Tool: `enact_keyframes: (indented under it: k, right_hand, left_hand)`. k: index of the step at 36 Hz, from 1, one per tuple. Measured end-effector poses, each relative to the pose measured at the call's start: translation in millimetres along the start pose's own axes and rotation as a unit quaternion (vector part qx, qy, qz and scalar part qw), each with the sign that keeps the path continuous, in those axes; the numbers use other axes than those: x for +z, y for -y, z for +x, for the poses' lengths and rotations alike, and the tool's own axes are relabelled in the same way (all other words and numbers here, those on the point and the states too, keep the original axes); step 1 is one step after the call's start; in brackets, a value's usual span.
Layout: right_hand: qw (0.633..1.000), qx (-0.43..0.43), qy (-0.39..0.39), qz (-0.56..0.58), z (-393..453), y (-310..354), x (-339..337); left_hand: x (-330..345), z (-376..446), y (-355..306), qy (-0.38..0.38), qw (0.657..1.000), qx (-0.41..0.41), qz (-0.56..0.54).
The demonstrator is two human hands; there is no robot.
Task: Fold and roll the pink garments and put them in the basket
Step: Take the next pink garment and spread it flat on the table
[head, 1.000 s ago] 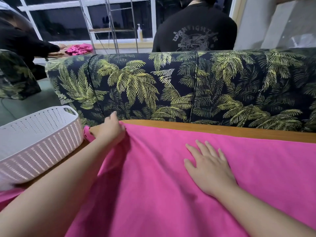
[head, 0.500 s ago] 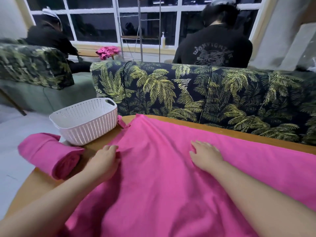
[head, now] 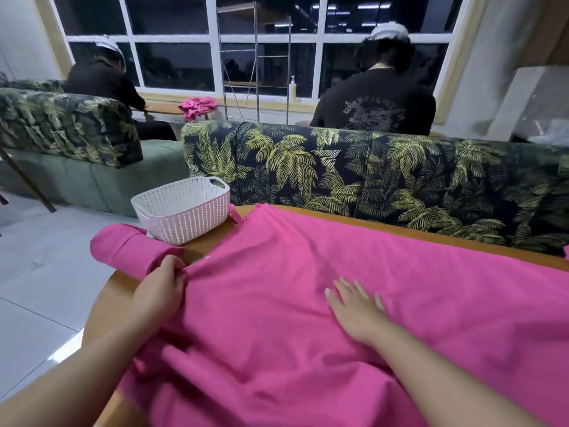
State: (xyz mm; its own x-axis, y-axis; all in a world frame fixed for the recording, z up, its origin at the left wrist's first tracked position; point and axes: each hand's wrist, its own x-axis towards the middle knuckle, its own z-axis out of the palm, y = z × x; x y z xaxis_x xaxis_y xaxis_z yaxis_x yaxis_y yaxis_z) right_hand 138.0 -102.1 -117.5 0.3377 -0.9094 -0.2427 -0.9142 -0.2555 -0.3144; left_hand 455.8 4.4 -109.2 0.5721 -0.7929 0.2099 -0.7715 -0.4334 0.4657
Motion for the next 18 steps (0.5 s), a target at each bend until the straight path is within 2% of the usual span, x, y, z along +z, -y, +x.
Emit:
enact_keyframes:
  k: [4,8,11,15,18]
  right_hand:
    - [0.999,0.001,0.039,0.024,3,-3,-6]
    - [0.999,-0.011,0.047,0.001,3,-8,-3]
    - [0.999,-0.018,0.046,-0.017,3,-11,-2]
    - [0.999,-0.029,0.040,-0.012,1,-13,-5]
    - [1.000,-0.028,0.004,-0.008,0,-11,-6]
  left_hand:
    - [-2,0,7,-0.008,1.000,-0.009,0.004]
    - [1,-3,9,0.000,0.999,-0.010,0.030]
    - [1,-4,10,0.008,0.999,-0.028,0.043]
    - [-1,-11,5,0.015,0.998,-0.013,0.052]
    - [-13,-26,-10,0.024,0.997,-0.031,0.069]
